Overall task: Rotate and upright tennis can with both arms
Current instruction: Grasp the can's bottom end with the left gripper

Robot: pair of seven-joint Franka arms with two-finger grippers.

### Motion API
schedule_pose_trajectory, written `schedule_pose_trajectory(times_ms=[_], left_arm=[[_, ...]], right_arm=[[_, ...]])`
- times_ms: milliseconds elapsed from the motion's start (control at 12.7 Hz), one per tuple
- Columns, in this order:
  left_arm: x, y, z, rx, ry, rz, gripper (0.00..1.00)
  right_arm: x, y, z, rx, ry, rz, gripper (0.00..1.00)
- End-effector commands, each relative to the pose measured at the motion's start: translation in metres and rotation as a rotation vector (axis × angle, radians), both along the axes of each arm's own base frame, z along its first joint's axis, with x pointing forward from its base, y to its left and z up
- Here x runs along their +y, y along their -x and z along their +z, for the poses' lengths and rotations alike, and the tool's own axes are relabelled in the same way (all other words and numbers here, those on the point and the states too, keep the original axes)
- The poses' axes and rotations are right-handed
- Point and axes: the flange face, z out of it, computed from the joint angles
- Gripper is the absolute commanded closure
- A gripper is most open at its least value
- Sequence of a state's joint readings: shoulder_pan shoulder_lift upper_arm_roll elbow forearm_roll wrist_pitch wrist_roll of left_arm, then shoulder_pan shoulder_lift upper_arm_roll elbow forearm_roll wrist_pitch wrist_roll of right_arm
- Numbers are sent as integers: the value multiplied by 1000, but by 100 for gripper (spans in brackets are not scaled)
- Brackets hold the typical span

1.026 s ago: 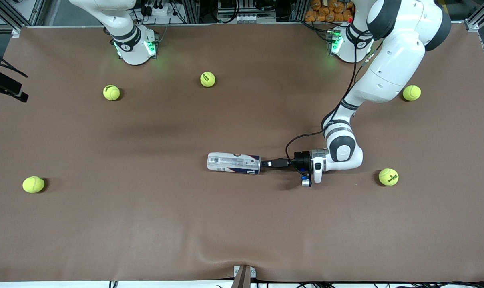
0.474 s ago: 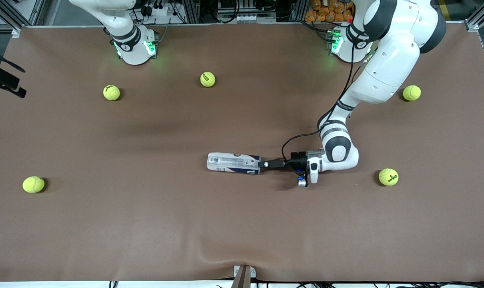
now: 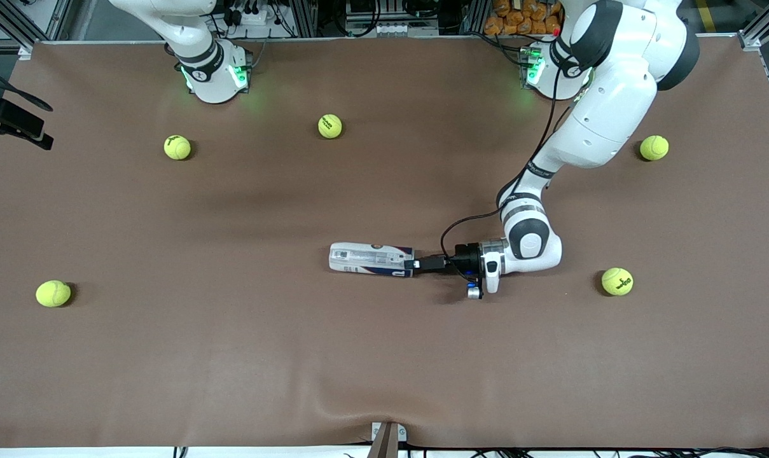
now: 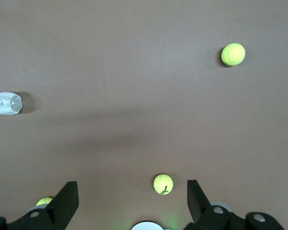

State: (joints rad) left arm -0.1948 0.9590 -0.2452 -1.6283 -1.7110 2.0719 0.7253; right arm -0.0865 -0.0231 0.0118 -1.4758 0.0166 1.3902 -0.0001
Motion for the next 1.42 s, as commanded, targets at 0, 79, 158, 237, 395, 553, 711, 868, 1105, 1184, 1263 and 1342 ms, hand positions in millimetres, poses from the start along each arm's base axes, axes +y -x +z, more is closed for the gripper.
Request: schedule_pose_trajectory(times_ms=[0, 79, 158, 237, 395, 553, 711, 868, 1105, 1184, 1263, 1342], left_arm=[[-8, -2, -5, -18, -5, 25, 54], [-9, -4, -4, -22, -8, 31, 54], [-15, -2, -3, -22, -3, 27, 54], [-19, 0, -3, -19, -1, 28, 54], [-23, 0, -2, -21, 2, 25, 54], [-27, 3, -3, -19, 1, 18, 54], [-29, 5, -5, -17, -5, 19, 59], [-34, 3, -2, -20, 1, 28, 62], [-40, 6, -2, -16, 5, 27, 74], [-39, 4, -1, -9, 16, 47, 83], [-40, 3, 4, -13, 21, 53, 86], [-37, 0, 7, -18, 21, 56, 94]], right_arm=[[-2, 6, 6, 5, 16, -22, 0], [-3, 6, 6, 5, 16, -24, 0], [-4, 6, 6, 6, 16, -25, 0], [-5, 6, 5, 11, 15, -27, 0], [-5, 6, 5, 10, 15, -25, 0], [-5, 6, 5, 8, 17, -26, 0], [-6, 6, 5, 8, 17, -27, 0], [-6, 6, 5, 5, 17, -27, 0], [-7, 5, 6, 2, 17, -30, 0], [-8, 5, 6, 2, 17, -30, 0], [-8, 5, 6, 2, 17, -30, 0], [-7, 5, 6, 2, 16, -30, 0]])
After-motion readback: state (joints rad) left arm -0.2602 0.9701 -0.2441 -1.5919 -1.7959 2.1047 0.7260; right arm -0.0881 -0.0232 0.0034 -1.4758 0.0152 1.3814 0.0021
